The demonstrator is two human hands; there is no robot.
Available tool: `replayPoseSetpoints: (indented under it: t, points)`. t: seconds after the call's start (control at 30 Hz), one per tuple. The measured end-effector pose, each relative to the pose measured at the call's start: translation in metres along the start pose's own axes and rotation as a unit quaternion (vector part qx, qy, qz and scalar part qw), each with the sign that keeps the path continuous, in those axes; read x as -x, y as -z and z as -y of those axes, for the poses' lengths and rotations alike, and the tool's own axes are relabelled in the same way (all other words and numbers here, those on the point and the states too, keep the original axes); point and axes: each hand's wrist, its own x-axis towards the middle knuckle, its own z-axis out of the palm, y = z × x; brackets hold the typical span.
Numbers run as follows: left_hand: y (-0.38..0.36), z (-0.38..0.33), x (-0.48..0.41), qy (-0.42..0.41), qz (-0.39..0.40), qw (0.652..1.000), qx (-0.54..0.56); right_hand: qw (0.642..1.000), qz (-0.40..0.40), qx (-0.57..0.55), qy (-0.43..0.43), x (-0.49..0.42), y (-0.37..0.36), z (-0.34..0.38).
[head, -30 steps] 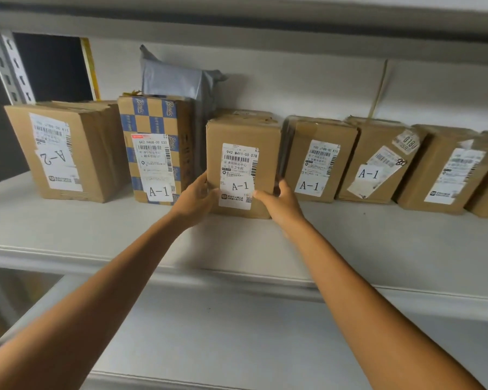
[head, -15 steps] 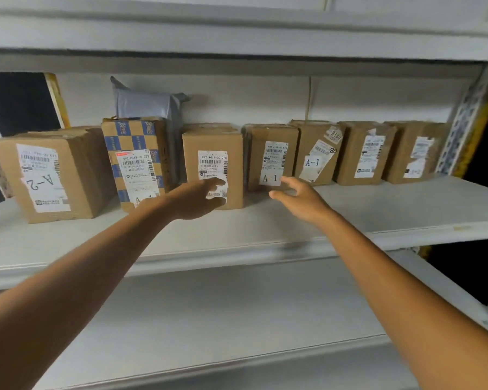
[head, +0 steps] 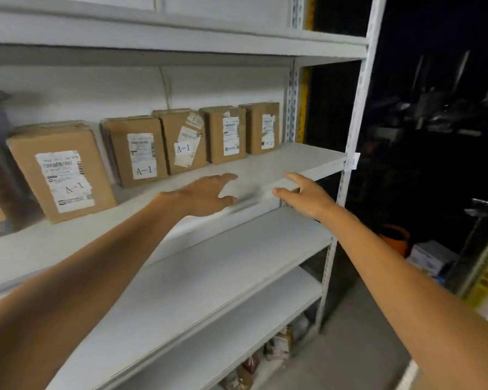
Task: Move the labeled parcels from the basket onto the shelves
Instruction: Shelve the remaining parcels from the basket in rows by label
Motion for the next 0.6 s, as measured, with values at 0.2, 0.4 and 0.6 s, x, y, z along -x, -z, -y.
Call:
replayPoseSetpoints:
  t: [0.2,0.4,0.6]
  points:
    - [-0.056,-0.113,-0.054,-0.078,0.036,0.996,0.011,0.996,-0.051,0.044,-0.066,0.067,0.086,-0.087]
    - [-0.142,-0.246,-0.077,-0.157,0.1,0.98,0.07,0.979,-0.106,0.056,-0.162,0.151,0.156,-0.191]
    - [-0.237,-0.359,-0.072,-0.221,0.169,0.958,0.063,0.962,-0.117,0.053,-0.241,0.236,0.201,-0.282]
